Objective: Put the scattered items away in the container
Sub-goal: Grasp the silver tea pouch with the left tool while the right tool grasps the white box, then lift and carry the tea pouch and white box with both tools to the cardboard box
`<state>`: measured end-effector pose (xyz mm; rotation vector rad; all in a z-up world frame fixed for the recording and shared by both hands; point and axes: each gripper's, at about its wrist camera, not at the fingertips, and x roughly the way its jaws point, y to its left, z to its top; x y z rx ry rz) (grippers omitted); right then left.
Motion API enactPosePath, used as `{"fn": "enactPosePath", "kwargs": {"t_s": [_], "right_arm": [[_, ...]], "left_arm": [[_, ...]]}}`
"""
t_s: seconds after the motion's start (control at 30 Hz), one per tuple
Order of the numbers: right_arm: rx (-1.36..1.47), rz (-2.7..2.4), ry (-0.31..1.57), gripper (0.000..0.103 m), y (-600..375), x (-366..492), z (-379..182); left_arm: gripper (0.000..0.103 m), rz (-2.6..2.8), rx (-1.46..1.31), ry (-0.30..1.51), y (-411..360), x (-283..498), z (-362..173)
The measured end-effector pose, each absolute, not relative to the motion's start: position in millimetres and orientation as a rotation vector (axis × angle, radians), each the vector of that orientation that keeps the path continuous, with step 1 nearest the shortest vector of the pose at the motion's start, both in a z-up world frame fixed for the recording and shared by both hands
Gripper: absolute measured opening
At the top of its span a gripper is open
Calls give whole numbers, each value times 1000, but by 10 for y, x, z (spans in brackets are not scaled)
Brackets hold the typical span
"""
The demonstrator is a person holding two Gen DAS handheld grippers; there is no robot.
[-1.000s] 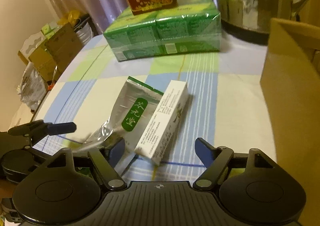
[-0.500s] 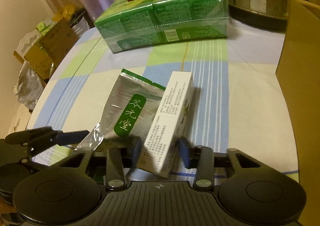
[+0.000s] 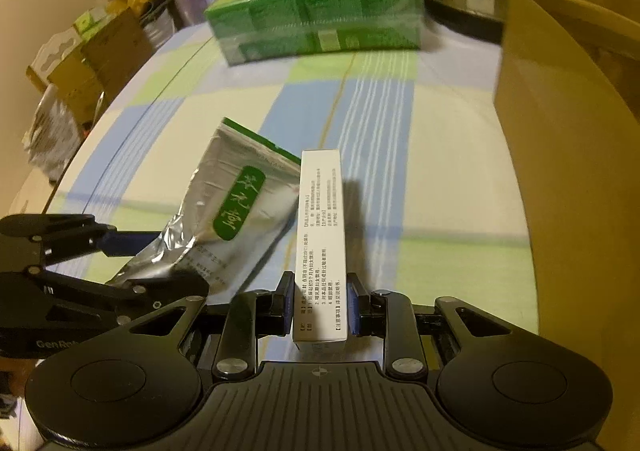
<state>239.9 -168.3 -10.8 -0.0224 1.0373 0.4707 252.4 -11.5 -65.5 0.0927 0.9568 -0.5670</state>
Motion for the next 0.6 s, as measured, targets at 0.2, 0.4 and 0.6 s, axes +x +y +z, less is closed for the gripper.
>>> {"fn": "enactPosePath", "kwargs": {"t_s": [0.2,0.4,0.6], "right_arm": [[-97,469,1044,23,-1989,1584,-56],[-122,460,1055,23,-2217,1023,-24],[-102,455,1028,45,-2293,908,-11]], "left_arm": [[52,-610,115,987,-242,1709,-518],[55,-617,67,1027,-263,1184,-520],[72,-596,74,1049,-282,1187,-505]]}}
